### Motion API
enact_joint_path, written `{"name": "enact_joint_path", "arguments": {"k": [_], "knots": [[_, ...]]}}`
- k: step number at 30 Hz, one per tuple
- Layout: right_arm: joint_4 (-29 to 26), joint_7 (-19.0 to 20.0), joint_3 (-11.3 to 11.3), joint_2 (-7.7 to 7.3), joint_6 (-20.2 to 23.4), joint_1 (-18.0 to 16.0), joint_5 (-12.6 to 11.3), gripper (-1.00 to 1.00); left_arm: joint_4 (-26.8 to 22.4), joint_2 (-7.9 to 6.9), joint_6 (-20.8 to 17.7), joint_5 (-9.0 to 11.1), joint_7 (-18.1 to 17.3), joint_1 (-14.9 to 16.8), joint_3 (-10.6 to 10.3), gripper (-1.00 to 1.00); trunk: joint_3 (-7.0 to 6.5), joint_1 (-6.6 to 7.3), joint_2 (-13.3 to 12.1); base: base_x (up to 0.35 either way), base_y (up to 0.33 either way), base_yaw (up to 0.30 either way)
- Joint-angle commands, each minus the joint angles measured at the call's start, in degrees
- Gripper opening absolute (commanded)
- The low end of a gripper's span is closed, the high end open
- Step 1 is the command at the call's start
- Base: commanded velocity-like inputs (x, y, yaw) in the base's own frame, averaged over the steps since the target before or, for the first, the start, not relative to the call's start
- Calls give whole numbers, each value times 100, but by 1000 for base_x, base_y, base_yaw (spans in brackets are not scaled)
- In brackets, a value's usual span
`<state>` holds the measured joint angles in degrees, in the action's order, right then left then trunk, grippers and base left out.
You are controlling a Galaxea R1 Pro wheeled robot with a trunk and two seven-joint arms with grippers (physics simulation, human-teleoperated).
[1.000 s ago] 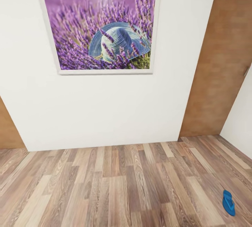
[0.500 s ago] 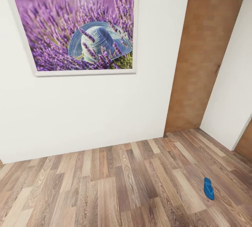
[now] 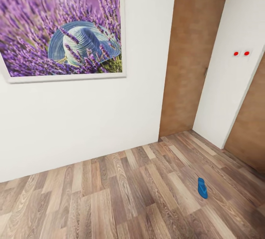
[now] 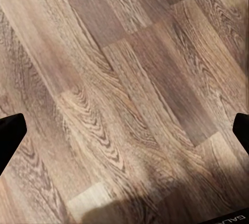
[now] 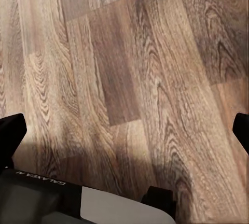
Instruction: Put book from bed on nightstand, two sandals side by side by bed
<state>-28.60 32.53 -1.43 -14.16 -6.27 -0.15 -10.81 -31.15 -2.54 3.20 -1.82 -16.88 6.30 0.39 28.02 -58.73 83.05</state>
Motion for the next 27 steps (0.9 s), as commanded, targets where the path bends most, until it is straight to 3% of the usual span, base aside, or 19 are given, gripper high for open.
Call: {"name": "enact_joint_path", "arguments": {"k": [1,7,13,27], "knots": [[2,35,-15,1,3,-2,-29,100,3,-1,23,-20,-17,3,5,100,5,0,3,0,0,-259],[3,37,-15,1,3,-2,-28,100,1,-1,23,-20,-17,3,5,100,5,0,3,0,0,-244],[-3,34,-15,1,2,-1,-27,100,0,-1,23,-20,-17,3,5,100,5,0,3,28,0,-67],[-6,34,-21,1,3,-2,-31,100,2,-1,23,-20,-17,3,5,100,5,0,3,293,0,-3]]}}
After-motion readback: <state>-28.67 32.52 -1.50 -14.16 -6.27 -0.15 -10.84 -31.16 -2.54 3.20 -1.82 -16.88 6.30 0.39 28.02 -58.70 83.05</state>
